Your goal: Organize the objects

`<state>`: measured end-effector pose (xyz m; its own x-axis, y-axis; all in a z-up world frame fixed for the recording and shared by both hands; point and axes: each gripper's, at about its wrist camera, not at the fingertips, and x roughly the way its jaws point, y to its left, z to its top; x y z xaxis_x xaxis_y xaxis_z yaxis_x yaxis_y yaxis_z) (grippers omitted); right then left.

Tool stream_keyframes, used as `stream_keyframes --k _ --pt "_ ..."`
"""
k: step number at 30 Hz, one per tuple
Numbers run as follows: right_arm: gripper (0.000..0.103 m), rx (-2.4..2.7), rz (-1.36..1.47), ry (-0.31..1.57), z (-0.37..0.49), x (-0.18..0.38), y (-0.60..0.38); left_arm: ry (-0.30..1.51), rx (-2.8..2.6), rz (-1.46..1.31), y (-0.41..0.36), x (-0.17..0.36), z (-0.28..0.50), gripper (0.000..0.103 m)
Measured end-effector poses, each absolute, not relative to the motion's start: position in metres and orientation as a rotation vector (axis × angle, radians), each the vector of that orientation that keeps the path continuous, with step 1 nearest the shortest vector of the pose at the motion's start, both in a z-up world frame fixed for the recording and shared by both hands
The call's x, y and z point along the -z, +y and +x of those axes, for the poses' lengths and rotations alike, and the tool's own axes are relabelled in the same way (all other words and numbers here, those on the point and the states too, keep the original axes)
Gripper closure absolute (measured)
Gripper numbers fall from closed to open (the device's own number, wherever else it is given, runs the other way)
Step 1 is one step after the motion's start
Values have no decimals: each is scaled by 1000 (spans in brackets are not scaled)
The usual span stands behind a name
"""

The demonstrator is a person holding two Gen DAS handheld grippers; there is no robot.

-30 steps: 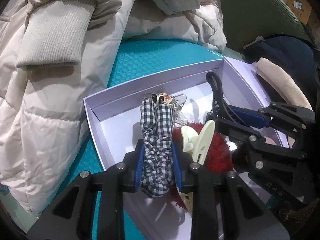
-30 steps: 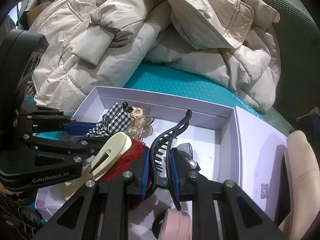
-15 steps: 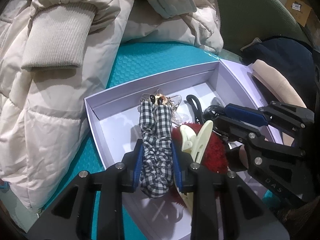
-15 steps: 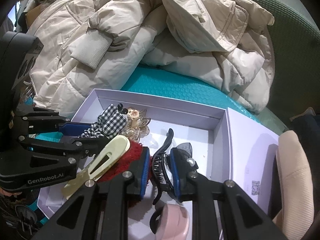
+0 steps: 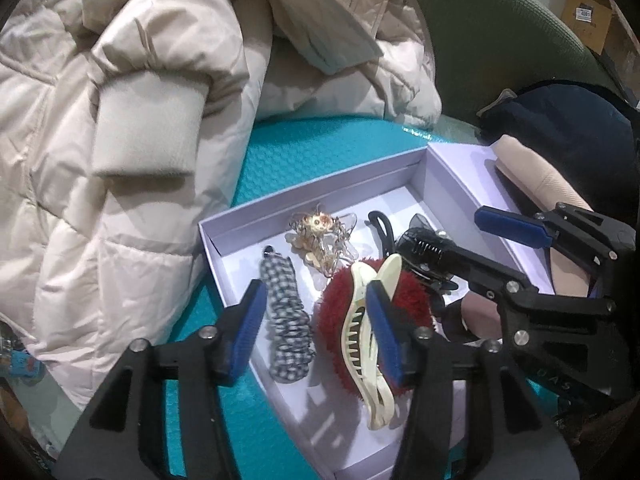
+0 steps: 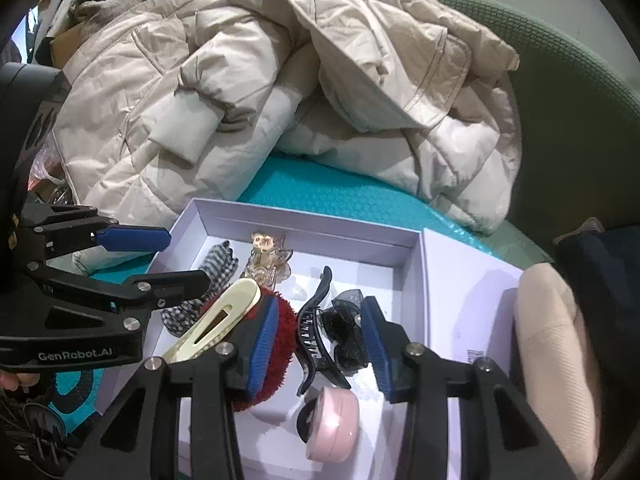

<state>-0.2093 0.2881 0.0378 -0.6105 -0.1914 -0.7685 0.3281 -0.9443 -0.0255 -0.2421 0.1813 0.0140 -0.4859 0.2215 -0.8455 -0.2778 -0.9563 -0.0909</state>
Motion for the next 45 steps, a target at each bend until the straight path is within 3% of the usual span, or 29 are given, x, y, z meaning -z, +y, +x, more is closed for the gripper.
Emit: stream_keyframes --k 11,17,21,30,45 --pt "47 2660 1130 271 -185 -73 288 99 -2551 -1334 174 -53 -214 42" --pt "44 2695 1086 279 -164 -89 286 96 -2585 -1311 165 -69 -196 42" --pt "44 2715 1060 279 -148 -100 285 110 -2606 -1298 162 -81 -180 34" --pt "37 2779 1019 261 -114 -119 286 107 -2650 -1239 152 -106 -140 28" --pt "23 2830 1034 263 -61 -120 278 110 -2670 -1224 137 -110 -84 21"
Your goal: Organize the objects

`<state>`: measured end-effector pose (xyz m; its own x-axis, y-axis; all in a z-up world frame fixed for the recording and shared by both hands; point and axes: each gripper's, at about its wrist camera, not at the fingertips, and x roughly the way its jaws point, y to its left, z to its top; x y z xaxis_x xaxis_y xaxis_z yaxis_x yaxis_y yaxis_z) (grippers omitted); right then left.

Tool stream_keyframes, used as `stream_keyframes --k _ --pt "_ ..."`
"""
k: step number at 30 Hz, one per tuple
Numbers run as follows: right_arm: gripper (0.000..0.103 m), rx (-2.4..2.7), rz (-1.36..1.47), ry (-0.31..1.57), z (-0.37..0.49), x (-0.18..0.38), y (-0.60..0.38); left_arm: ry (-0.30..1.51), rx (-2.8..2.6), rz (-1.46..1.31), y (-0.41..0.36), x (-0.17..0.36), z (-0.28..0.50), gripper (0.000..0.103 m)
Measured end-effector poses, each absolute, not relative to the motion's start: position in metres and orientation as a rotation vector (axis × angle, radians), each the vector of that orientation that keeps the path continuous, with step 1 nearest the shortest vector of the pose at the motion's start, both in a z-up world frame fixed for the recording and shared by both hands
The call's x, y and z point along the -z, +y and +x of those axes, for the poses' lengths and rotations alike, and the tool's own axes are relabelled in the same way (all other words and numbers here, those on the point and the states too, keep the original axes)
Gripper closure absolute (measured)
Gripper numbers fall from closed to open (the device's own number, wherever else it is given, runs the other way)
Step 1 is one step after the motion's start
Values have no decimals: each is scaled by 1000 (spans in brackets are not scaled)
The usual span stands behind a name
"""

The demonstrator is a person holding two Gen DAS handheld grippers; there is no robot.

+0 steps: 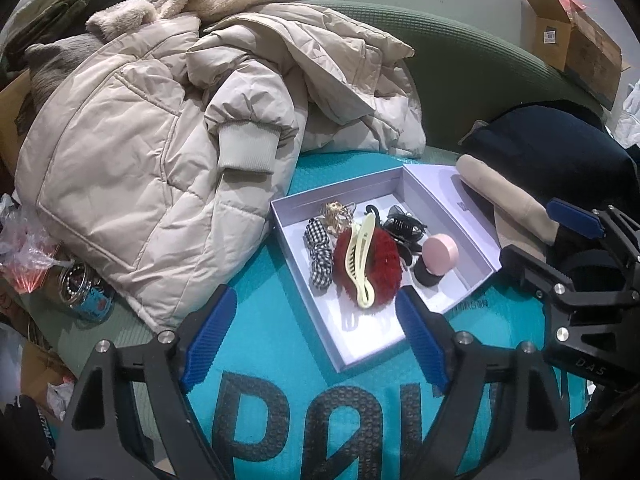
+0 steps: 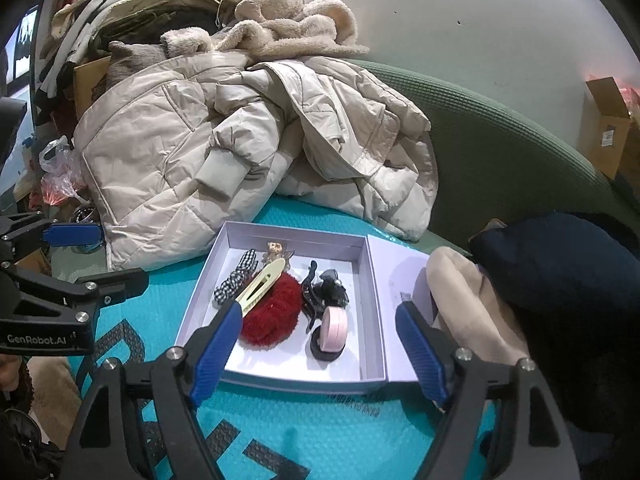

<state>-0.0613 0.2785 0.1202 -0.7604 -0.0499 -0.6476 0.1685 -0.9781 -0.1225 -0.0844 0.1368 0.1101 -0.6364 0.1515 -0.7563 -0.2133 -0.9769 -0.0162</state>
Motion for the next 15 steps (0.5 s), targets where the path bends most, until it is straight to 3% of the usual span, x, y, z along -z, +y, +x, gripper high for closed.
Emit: stream_keyframes --k 5,15 --pt "23 2838 1047 250 -50 -115 277 93 -2675 -1225 132 -108 -70 13" --pt "23 2826 1098 228 -32 -95 275 95 -2696 -1250 130 -93 -46 10"
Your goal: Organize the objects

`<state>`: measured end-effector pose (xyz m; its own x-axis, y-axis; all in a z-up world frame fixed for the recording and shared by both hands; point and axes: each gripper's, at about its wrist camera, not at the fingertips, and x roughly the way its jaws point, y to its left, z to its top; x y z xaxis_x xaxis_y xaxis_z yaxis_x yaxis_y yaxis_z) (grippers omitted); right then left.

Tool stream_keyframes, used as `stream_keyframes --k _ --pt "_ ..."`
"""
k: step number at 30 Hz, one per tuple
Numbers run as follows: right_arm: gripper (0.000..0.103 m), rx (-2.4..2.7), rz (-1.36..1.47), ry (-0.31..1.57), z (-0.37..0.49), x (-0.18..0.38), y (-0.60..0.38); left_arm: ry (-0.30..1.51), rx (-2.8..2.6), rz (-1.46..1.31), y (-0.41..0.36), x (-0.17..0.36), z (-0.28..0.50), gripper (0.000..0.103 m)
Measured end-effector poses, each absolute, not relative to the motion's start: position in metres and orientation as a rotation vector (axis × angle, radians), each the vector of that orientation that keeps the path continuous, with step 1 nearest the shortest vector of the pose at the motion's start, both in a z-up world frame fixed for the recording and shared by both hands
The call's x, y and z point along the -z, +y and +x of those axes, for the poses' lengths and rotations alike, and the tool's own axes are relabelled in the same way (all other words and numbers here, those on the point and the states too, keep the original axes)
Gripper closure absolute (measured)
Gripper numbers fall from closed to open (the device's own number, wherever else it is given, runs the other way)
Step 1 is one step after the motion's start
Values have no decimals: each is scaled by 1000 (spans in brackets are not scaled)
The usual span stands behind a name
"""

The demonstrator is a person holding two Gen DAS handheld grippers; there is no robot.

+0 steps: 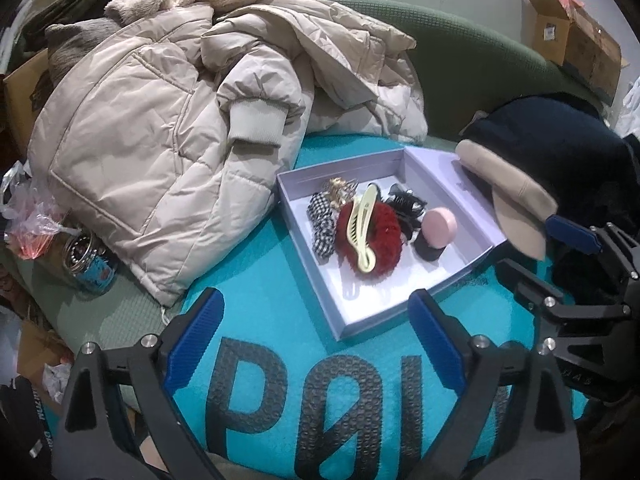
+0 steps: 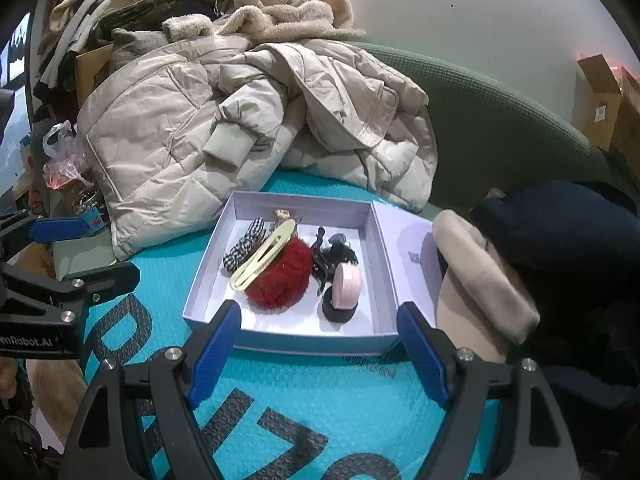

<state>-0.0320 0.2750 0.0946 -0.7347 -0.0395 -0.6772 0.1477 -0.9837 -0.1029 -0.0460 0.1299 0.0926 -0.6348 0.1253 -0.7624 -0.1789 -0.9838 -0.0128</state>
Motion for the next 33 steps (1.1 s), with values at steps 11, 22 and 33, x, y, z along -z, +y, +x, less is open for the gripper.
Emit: stream_keyframes --k 11,22,33 --pt "23 2823 1120 250 -20 -85 275 46 -2689 -1295 125 -74 -34 10" --pt "23 2810 1125 247 -19 -83 274 49 -2691 -1312 121 -71 -29 10" --pt "23 2807 1128 259 -15 -81 274 66 -2689 -1327 125 -68 -25 10"
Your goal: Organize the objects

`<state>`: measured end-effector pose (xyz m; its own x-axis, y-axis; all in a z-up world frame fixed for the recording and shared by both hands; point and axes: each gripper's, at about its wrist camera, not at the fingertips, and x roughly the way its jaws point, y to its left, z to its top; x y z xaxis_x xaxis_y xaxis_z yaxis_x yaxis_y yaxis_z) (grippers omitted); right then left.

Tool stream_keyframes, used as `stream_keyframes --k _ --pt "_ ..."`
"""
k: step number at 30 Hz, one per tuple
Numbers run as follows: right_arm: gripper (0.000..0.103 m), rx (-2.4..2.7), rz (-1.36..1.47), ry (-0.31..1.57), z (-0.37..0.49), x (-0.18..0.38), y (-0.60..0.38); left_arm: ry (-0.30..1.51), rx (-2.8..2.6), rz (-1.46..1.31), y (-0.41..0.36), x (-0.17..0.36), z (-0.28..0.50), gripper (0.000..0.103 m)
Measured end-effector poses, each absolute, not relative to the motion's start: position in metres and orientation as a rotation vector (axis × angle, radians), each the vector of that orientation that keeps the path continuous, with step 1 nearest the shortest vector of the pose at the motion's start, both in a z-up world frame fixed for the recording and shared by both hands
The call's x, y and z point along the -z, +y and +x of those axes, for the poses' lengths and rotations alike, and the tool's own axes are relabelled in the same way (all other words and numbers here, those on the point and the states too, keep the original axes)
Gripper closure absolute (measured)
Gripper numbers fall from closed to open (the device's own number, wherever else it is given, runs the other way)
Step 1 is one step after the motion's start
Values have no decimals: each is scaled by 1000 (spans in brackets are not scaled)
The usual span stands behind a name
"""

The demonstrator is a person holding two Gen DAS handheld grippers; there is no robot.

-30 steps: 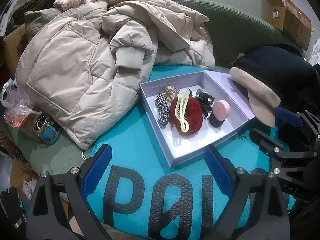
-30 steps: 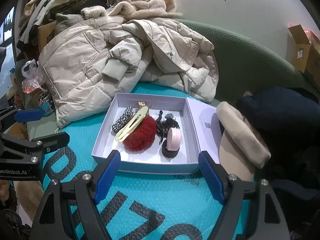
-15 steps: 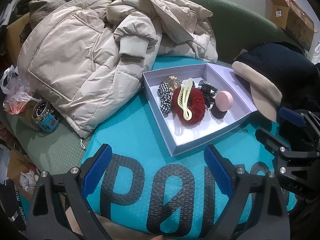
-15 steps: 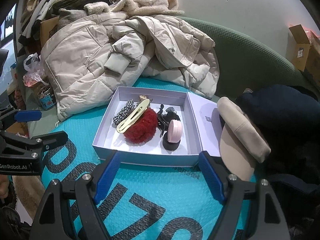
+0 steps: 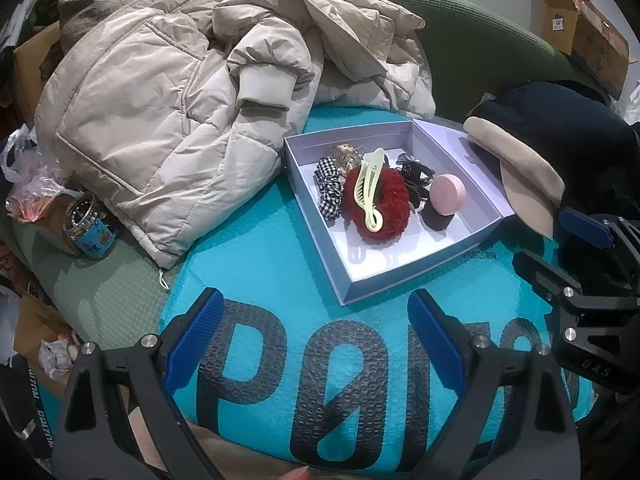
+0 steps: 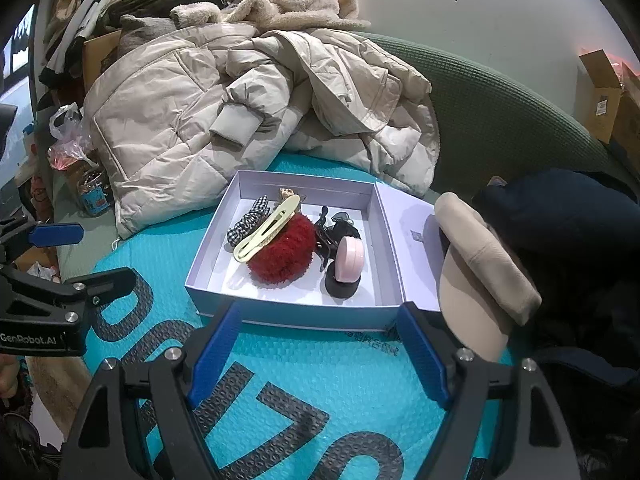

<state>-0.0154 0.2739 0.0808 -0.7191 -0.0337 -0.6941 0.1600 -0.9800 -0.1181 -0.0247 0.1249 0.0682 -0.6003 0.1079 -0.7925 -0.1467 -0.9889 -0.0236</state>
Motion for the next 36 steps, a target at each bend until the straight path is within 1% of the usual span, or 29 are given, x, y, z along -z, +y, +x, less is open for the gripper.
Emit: stream_keyframes --k 36 --pt "23 2780 1161 276 -18 -74 270 65 -2658 -1366 122 -61 -19 10"
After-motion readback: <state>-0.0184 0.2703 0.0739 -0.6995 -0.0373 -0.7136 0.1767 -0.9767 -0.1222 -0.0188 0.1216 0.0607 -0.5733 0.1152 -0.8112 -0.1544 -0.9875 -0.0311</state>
